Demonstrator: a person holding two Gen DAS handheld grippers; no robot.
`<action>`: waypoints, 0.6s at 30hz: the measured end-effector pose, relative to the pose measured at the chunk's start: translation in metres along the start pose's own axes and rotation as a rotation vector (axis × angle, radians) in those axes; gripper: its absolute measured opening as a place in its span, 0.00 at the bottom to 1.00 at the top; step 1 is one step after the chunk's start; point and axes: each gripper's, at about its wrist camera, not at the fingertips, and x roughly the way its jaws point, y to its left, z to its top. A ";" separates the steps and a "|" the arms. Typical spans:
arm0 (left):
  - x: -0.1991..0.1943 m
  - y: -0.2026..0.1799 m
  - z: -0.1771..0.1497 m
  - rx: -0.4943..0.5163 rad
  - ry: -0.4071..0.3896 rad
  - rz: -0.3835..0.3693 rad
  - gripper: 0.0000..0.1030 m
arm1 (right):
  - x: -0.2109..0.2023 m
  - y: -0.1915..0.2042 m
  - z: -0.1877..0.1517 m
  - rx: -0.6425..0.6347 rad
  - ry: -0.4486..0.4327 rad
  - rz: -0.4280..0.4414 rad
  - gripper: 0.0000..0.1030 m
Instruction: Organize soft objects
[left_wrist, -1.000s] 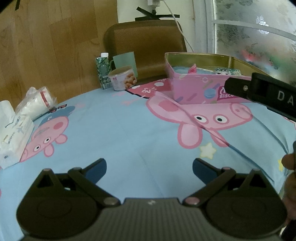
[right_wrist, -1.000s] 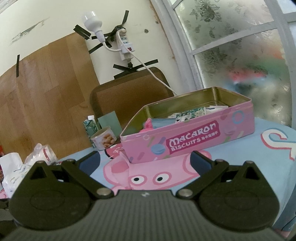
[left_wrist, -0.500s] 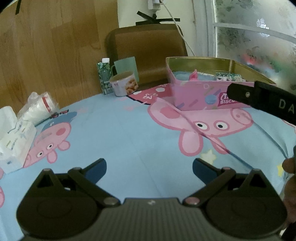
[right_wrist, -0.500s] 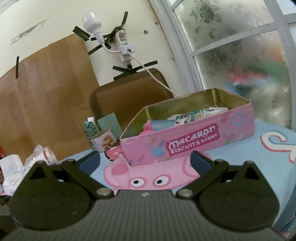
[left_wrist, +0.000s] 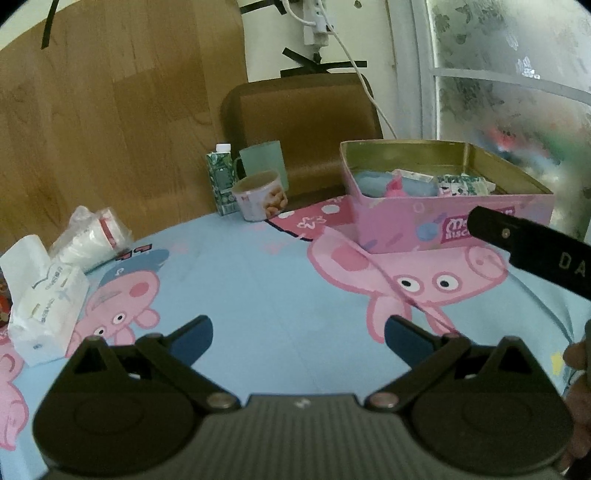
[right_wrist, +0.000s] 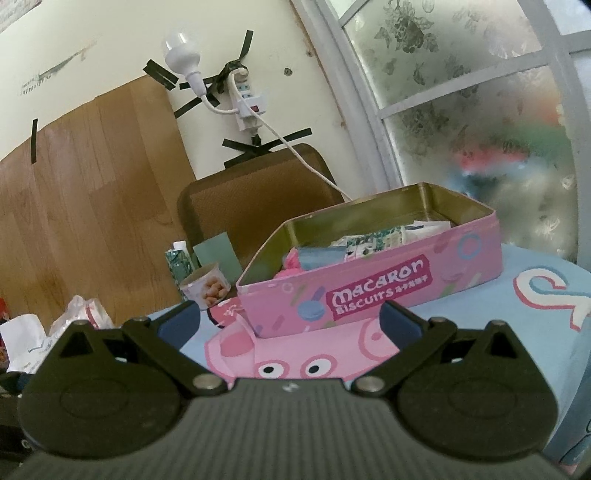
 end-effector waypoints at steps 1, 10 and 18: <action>-0.001 0.000 0.001 -0.001 -0.002 0.001 1.00 | 0.000 0.000 0.001 0.002 -0.003 0.000 1.00; -0.006 0.000 0.003 -0.002 -0.016 0.001 1.00 | -0.003 -0.003 0.003 0.008 -0.012 -0.001 1.00; -0.008 0.000 0.004 -0.008 -0.017 -0.014 1.00 | -0.006 -0.001 0.005 0.002 -0.027 0.004 1.00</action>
